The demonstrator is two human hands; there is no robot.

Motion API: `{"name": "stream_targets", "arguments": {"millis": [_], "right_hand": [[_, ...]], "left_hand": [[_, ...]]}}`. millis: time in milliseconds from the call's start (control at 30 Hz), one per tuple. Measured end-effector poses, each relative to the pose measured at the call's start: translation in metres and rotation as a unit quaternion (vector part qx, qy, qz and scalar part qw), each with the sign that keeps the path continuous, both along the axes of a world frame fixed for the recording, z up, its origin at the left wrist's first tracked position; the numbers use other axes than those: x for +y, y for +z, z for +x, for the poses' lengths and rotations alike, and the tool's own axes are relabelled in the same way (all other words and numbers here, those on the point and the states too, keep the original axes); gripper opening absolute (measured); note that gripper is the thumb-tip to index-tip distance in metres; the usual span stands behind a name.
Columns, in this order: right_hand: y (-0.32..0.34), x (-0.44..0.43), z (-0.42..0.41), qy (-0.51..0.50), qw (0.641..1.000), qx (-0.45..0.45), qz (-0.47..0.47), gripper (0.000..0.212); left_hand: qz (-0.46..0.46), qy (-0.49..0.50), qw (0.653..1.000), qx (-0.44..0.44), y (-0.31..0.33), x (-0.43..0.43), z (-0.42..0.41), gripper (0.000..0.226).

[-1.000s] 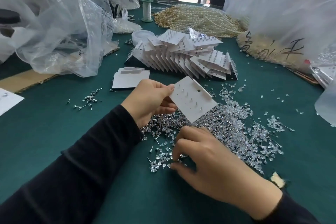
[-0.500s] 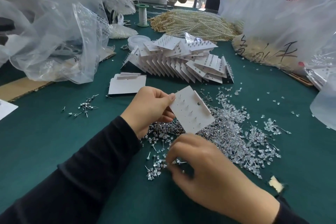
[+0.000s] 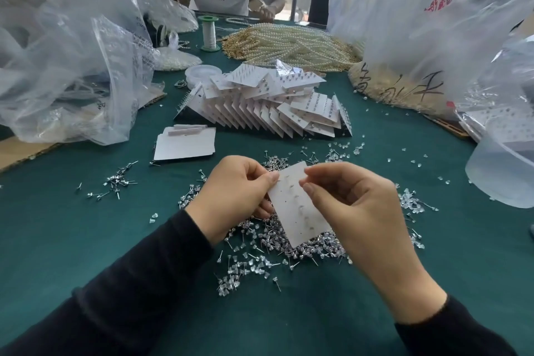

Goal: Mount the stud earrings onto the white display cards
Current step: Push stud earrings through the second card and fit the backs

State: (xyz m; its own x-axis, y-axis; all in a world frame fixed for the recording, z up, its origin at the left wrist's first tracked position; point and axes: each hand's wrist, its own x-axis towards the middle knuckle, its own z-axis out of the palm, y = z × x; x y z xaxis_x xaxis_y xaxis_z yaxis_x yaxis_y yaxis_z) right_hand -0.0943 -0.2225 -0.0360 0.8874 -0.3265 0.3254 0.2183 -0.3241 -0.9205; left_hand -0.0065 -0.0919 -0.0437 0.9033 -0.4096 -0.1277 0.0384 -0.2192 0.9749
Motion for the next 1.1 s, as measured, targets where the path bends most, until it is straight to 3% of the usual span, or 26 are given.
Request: {"name": "stream_targets", "arguments": {"millis": [133,333,633,1100], "right_hand": [[-0.004,0.005,0.004,-0.092,0.974,-0.055,-0.2,0.017],[-0.012,0.015,0.013,-0.127,0.942,-0.101,-0.294,0.009],[-0.018,0.014,0.017,-0.095,0.967,-0.087,-0.218,0.005],[-0.017,0.013,0.017,-0.061,0.978,-0.102,-0.173,0.007]], "left_hand": [[0.012,-0.001,1.0,-0.012,0.0,-0.001,-0.003,0.023],[0.002,-0.007,1.0,-0.023,0.003,-0.002,-0.008,0.022],[-0.01,-0.006,1.0,-0.012,0.003,-0.001,-0.009,0.023],[-0.041,-0.008,0.999,-0.002,0.006,0.001,-0.01,0.024]]}}
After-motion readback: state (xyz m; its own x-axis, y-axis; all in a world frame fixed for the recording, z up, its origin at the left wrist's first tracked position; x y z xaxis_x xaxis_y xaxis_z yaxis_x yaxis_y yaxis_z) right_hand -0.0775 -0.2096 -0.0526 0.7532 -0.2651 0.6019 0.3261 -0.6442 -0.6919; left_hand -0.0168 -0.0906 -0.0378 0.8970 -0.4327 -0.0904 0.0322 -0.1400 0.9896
